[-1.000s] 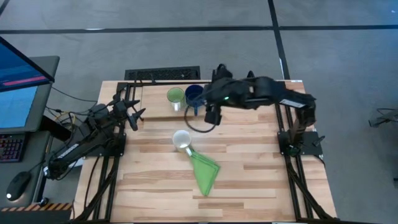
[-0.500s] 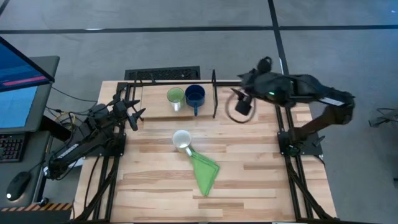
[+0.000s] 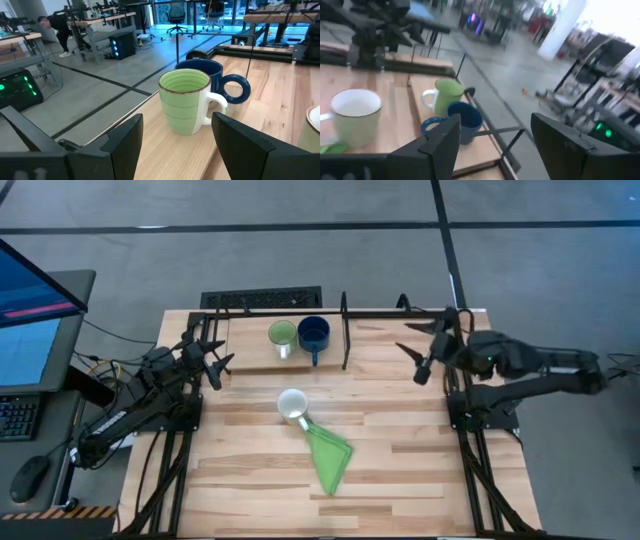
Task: Stack small to large cups/mugs on shelf
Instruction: Put the white mug on the shelf
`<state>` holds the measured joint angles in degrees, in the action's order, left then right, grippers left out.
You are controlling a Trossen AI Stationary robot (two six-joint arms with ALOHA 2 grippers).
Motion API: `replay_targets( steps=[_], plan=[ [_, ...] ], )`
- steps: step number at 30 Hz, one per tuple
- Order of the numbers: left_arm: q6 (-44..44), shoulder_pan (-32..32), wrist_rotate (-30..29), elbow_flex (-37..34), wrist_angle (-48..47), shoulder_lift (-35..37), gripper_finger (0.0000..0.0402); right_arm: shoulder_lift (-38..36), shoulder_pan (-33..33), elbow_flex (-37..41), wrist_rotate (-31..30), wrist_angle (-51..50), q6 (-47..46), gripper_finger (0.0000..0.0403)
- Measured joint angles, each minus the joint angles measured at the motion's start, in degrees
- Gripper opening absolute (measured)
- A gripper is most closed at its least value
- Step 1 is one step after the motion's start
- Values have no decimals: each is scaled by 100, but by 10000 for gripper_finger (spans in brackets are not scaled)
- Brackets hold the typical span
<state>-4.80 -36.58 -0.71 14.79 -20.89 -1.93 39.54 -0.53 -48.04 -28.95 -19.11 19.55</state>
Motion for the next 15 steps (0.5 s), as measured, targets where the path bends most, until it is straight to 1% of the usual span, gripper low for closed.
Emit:
replay_targets(
  steps=[3,6,7,9,12,15],
  plan=[
    [0,0,2,0,17,0,229,-651,330,990,63,1110,184,265],
    [2,0,2,0,27,0,229,-1212,738,1718,67,1732,192,265],
    [2,0,2,0,29,0,229,-1375,883,1900,126,1800,160,265],
    [2,0,2,0,40,0,229,-1666,1188,2192,456,1821,57,265],
    [2,0,2,0,42,0,229,-1996,1682,2505,1046,1857,-110,265],
    [2,0,2,0,42,0,229,-2240,2212,2735,1407,1895,-282,265]
  ],
)
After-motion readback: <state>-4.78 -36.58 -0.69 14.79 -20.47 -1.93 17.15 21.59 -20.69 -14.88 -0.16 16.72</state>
